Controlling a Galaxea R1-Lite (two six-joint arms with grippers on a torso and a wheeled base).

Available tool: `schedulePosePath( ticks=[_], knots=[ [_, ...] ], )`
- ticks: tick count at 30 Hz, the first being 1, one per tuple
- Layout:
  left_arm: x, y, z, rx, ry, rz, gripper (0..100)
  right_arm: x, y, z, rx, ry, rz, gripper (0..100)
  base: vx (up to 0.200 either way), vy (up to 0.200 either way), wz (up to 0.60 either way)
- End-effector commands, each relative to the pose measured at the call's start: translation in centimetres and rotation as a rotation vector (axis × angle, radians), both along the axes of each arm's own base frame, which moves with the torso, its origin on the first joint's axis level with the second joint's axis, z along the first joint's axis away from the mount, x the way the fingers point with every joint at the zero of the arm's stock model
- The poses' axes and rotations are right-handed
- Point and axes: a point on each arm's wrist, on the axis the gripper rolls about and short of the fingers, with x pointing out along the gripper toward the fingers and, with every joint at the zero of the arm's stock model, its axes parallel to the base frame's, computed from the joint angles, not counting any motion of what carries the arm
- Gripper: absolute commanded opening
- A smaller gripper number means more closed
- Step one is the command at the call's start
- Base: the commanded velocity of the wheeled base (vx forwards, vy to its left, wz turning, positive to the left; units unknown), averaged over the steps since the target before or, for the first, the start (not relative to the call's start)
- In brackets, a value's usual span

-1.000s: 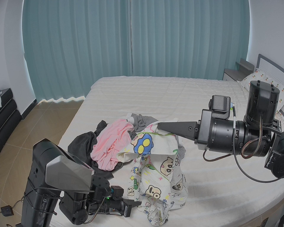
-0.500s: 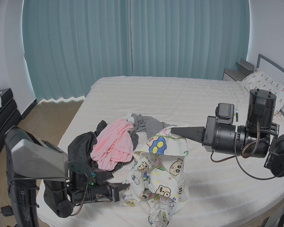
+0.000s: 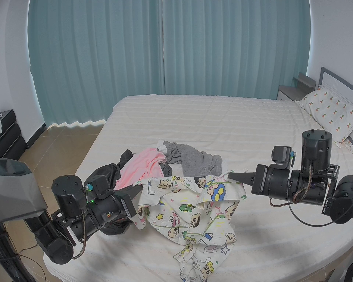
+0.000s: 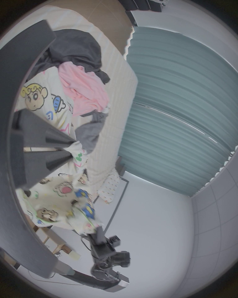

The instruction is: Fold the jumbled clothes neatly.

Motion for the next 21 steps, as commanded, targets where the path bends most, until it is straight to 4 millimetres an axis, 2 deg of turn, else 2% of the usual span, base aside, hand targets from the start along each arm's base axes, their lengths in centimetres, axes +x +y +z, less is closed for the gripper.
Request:
schedulePosePath(
  ticks=[1, 2, 3, 4, 7, 12, 13, 15, 21],
  knots=[
    [-1.2, -1.4, 3.7, -0.083, -0.135, -0.013, 0, 1.0, 0.4, 0.2, -0.011, -0.022, -0.040, 0, 0.000, 0.000, 0.00],
    [-1.2, -1.4, 3.7, -0.083, -0.135, -0.013, 0, 1.0, 0.4, 0.2, -0.011, -0.022, -0.040, 0, 0.000, 0.000, 0.00],
    [-1.0, -1.8, 5.5, -0.109, -0.187, 0.049, 0, 1.4, -0.1, 1.4, 0.002, -0.068, -0.094, 0, 0.000, 0.000, 0.00],
    [-1.0, -1.8, 5.9, -0.112, -0.197, 0.060, 0, 1.4, -0.2, 1.6, 0.007, -0.076, -0.099, 0, 0.000, 0.000, 0.00],
    [-0.6, -1.4, 8.6, -0.125, -0.256, 0.125, 0, 0.9, -0.7, 3.4, 0.046, -0.144, -0.119, 0, 0.000, 0.000, 0.00],
    [-1.3, -0.9, 9.7, -0.061, -0.249, 0.135, 0, 0.0, -1.2, 5.4, 0.099, -0.222, -0.121, 0, 0.000, 0.000, 0.00],
    [-1.6, -0.7, 10.0, -0.045, -0.235, 0.134, 0, -0.4, -1.4, 6.5, 0.124, -0.254, -0.117, 0, 0.000, 0.000, 0.00],
    [-2.0, -0.6, 10.1, -0.030, -0.213, 0.130, 0, -0.8, -1.4, 6.2, 0.118, -0.242, -0.102, 0, 0.000, 0.000, 0.00],
    [-2.9, -1.2, 7.8, 0.005, -0.094, 0.088, 0, -1.4, 0.3, 1.9, 0.045, -0.102, -0.033, 0, 0.000, 0.000, 0.00]
  ],
)
